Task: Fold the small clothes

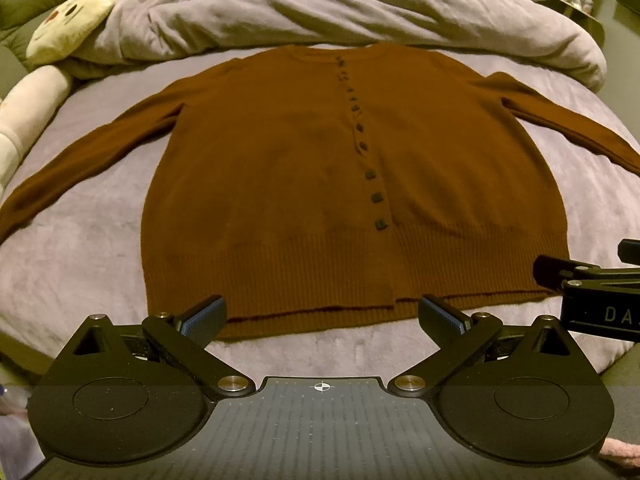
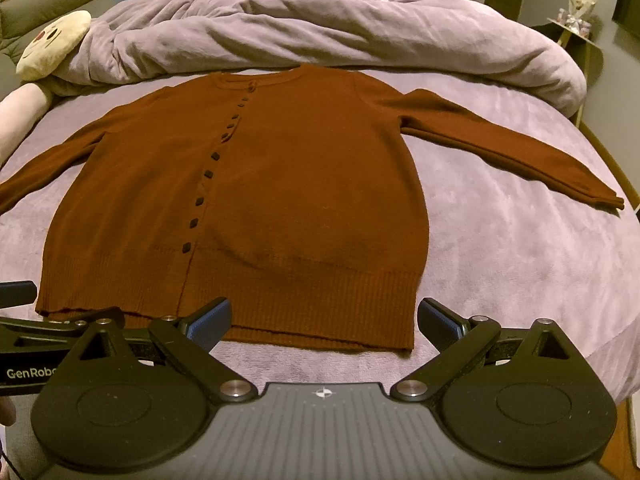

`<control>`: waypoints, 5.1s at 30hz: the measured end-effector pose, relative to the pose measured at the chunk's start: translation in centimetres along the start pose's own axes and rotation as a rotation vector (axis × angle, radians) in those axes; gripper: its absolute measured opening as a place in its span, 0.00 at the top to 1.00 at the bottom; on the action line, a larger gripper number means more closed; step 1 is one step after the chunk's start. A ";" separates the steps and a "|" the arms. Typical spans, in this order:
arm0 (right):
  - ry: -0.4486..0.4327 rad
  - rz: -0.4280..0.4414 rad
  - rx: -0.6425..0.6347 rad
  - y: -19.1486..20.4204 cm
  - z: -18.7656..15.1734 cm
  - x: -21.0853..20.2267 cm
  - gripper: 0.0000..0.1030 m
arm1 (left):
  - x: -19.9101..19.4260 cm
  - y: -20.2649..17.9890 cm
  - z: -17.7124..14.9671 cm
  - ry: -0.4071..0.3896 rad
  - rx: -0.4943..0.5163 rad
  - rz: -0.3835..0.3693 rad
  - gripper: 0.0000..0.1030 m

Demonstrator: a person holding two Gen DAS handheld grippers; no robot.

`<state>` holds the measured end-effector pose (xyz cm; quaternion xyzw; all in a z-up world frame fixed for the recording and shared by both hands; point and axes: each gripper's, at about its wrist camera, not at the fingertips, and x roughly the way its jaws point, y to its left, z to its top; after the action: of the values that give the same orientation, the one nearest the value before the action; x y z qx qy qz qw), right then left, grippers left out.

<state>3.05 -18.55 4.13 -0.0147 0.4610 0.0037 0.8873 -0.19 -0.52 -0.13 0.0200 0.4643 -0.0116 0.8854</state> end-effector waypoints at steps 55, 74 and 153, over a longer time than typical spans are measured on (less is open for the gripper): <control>0.022 0.033 0.036 -1.1 -0.3 1.0 0.04 | 0.5 0.2 0.1 0.025 -0.009 -0.011 0.00; -0.169 0.208 0.202 -7.1 -0.3 1.8 0.04 | 1.3 1.0 1.0 0.002 -0.082 -0.001 0.00; -0.353 -0.206 0.219 -10.8 -0.1 9.8 0.70 | 20.0 -6.2 17.6 0.106 -0.288 -0.445 0.16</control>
<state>8.85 -29.40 -3.66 0.0356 0.2925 -0.1343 0.9461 25.41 -7.55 -6.72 -0.2080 0.5000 -0.1387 0.8291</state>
